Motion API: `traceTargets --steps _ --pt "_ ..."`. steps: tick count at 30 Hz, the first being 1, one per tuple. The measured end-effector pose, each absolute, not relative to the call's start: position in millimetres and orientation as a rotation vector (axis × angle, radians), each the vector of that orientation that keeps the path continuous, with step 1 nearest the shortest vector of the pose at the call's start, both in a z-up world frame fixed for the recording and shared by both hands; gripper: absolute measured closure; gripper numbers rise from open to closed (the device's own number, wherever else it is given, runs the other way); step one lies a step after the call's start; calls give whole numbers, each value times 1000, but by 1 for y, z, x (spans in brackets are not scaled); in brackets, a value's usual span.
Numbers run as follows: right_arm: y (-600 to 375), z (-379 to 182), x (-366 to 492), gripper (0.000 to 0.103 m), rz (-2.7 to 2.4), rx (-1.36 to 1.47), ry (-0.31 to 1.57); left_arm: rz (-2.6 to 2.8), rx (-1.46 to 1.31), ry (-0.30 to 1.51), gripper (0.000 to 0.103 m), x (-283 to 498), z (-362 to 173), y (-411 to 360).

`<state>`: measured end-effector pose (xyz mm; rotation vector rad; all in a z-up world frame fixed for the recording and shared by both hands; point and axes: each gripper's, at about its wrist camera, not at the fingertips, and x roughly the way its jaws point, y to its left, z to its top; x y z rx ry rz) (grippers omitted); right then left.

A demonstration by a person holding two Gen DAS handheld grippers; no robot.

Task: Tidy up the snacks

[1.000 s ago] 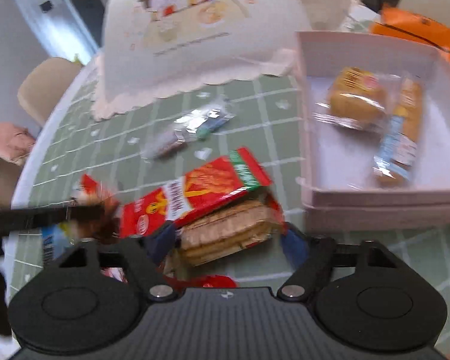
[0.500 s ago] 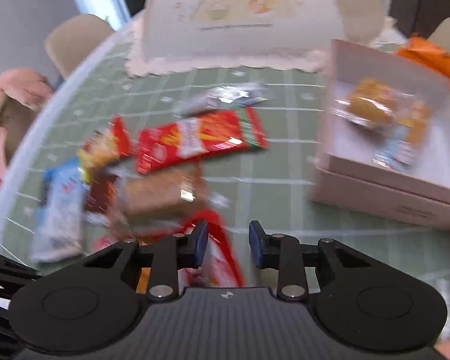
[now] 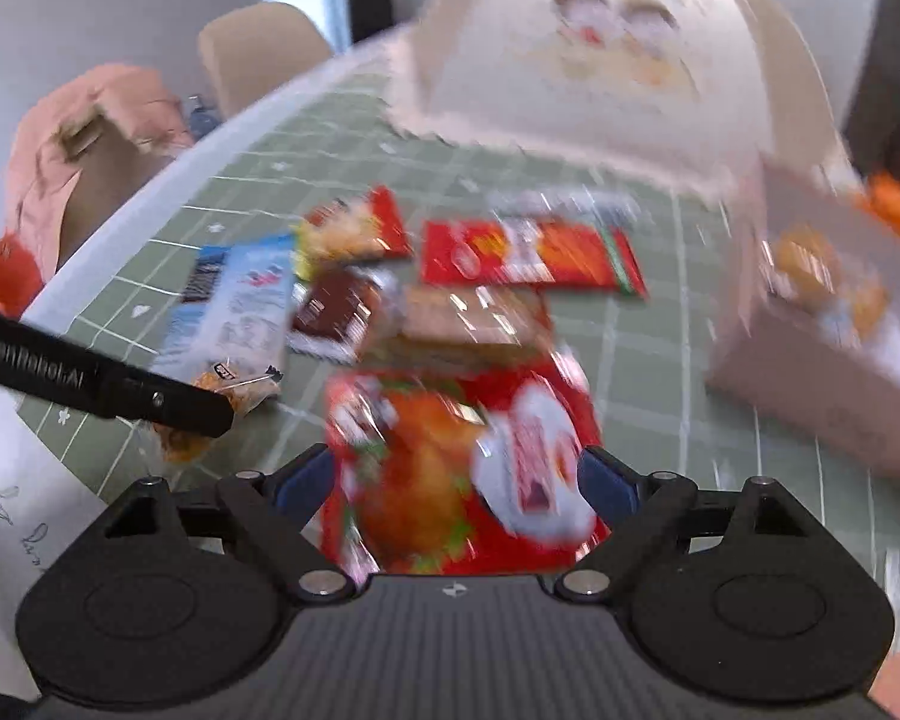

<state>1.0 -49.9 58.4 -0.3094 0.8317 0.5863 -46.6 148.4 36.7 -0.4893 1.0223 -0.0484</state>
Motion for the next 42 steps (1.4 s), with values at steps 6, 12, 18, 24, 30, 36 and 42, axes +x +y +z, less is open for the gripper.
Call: traceTargets --steps 6,12,18,24,30,36,42 --pt "-28 58 51 10 504 -199 884 -16 -511 986 79 -62 47 149" --pt "-9 34 104 7 393 -39 1006 -17 -542 1020 79 -81 38 145" --pt "-14 30 64 7 541 -240 984 3 -574 1021 79 -94 35 153" --pt "-55 21 16 1 565 -533 856 7 -603 1019 79 -94 32 155" --pt "-68 52 22 1 591 -433 814 -20 -589 1017 79 -91 36 147" --pt "-30 57 62 1 632 -373 783 -33 -570 1030 79 -94 37 141" --pt "-17 32 106 4 609 -151 1011 5 -607 1030 79 -108 34 150"
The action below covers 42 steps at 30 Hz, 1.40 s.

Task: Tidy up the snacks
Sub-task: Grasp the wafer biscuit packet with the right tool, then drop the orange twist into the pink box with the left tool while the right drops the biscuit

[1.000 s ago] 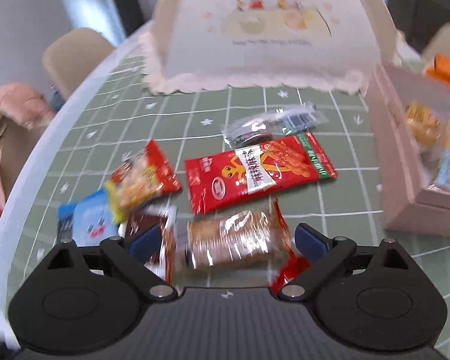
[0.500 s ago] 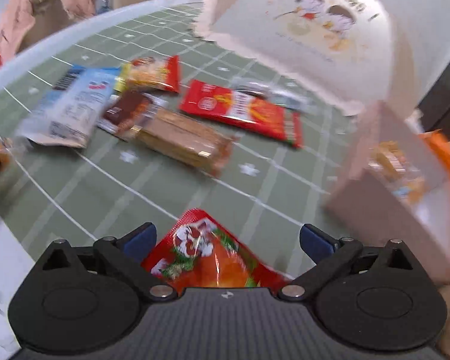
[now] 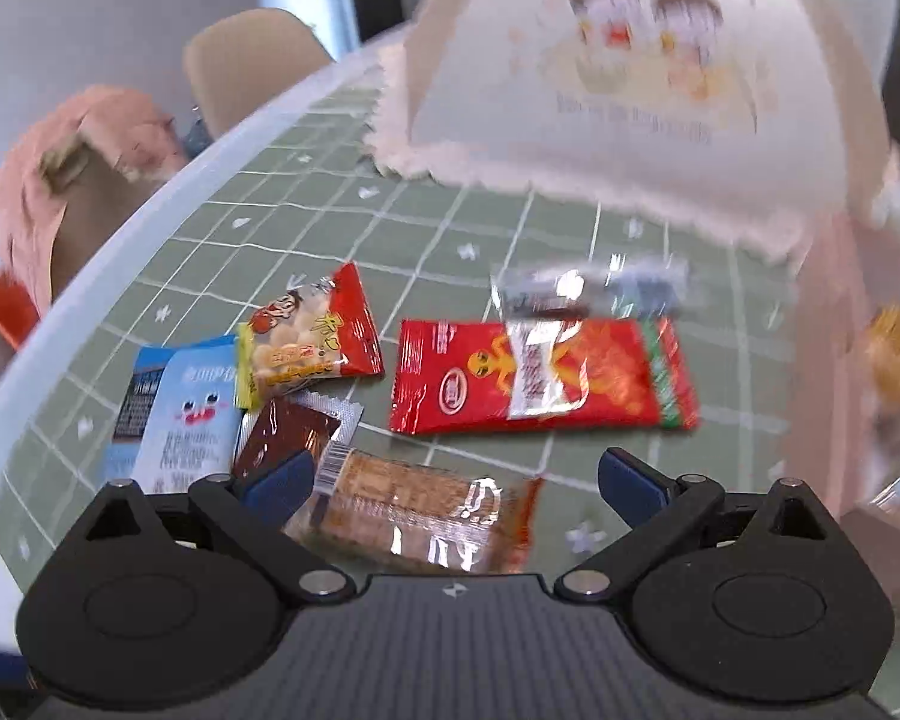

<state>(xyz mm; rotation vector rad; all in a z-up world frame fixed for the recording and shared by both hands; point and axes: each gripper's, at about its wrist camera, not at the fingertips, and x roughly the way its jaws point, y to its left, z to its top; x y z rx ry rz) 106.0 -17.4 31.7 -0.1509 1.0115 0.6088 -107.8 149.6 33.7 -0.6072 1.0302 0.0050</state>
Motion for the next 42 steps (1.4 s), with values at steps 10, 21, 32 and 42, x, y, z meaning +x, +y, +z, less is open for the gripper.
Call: traceTargets --steps 10,21,32,42 --pt "-12 60 41 0 857 -357 931 95 -690 994 79 -123 29 179" --pt "29 29 63 64 772 -389 992 32 -619 1052 79 -114 30 155" --pt "-130 114 24 68 568 -141 951 -249 -459 996 79 -67 73 75" --pt "-245 165 -2 68 303 -42 792 -480 -252 694 79 58 193 -18"
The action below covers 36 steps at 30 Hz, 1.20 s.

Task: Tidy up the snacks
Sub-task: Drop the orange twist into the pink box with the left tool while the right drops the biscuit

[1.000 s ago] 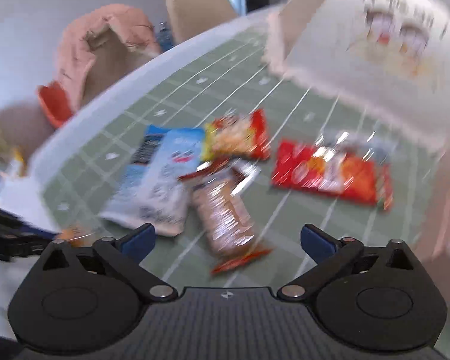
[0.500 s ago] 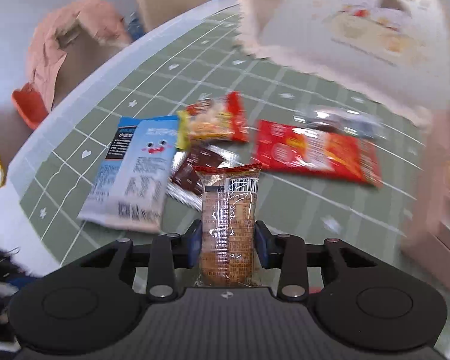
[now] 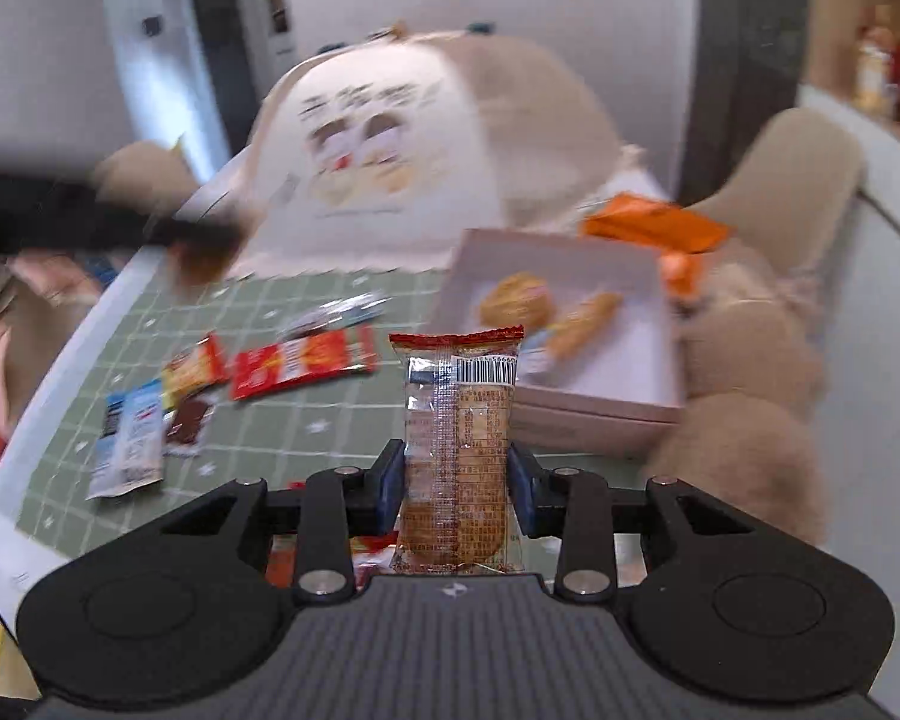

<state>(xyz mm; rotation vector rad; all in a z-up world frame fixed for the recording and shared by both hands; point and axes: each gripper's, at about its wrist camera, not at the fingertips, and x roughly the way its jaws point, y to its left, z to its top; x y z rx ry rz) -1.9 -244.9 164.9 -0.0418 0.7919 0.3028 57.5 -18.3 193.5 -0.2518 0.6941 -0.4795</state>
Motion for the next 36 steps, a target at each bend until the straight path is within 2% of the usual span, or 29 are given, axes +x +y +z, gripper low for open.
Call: traceTargets --steps 5,8,14,19,20,21,23,25,27,29,36 --pt "-271 161 -6 68 229 -12 781 -538 -344 790 77 143 160 -72" --pt "-282 156 -4 68 204 -6 797 -507 -366 812 77 160 131 -87" --pt "-299 159 20 68 201 28 797 -451 -365 786 77 115 115 -55" --pt "-302 203 95 67 238 78 690 -355 -345 912 77 65 76 -15" --pt "-300 210 114 63 238 88 684 -342 -362 942 77 56 66 -8" --pt "-297 214 132 51 233 99 690 -332 -376 963 77 46 58 -1" --pt "-288 219 162 37 209 112 696 -317 -379 984 77 30 49 11" --pt "-275 220 173 35 212 84 687 -295 -356 984 77 16 47 28" --pt "-254 213 174 25 241 60 696 -234 -318 962 77 8 49 50" --pt "-236 201 171 22 277 45 728 -164 -311 940 77 6 51 75" --pt "-167 123 127 22 389 -31 950 41 -285 882 77 41 57 167"
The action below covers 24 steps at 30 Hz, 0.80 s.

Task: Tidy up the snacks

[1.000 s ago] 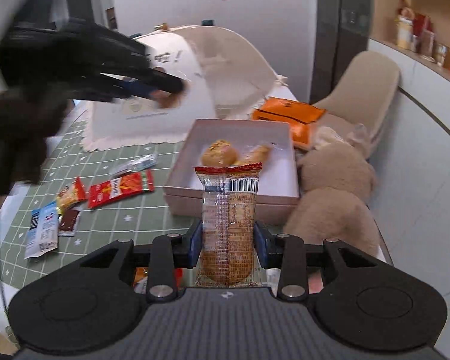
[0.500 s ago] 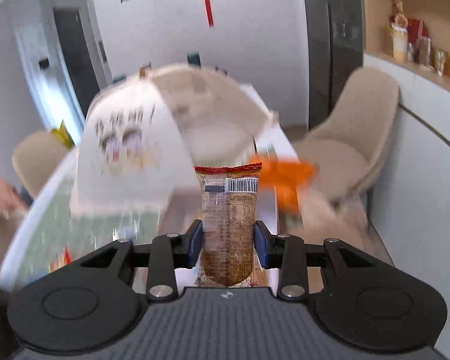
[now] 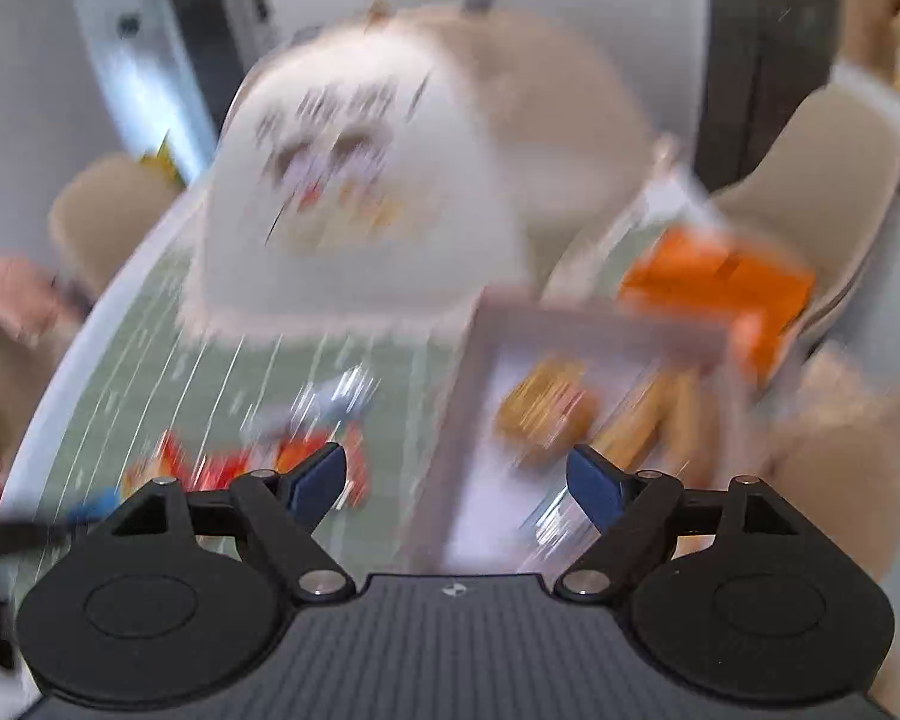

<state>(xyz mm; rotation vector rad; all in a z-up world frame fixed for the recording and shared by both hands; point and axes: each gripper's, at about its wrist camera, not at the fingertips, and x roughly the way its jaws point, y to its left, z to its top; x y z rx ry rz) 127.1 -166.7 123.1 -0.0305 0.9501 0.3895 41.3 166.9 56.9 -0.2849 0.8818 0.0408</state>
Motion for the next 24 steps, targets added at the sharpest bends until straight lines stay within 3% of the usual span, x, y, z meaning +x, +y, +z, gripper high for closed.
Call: traceTargets --steps 7,10,13,18,24 --pt "-130 66 64 22 460 -78 1130 -69 -224 902 77 93 48 191" --pt "-123 59 47 22 452 -128 1136 -78 -187 958 76 101 35 184" --pt "-123 66 47 22 434 -157 1099 -81 -198 983 70 92 28 170" --pt "-112 84 89 15 398 -108 1007 -166 -265 1004 69 55 19 137" --pt "-63 84 175 15 397 -6 992 -161 -359 977 69 5 25 121"
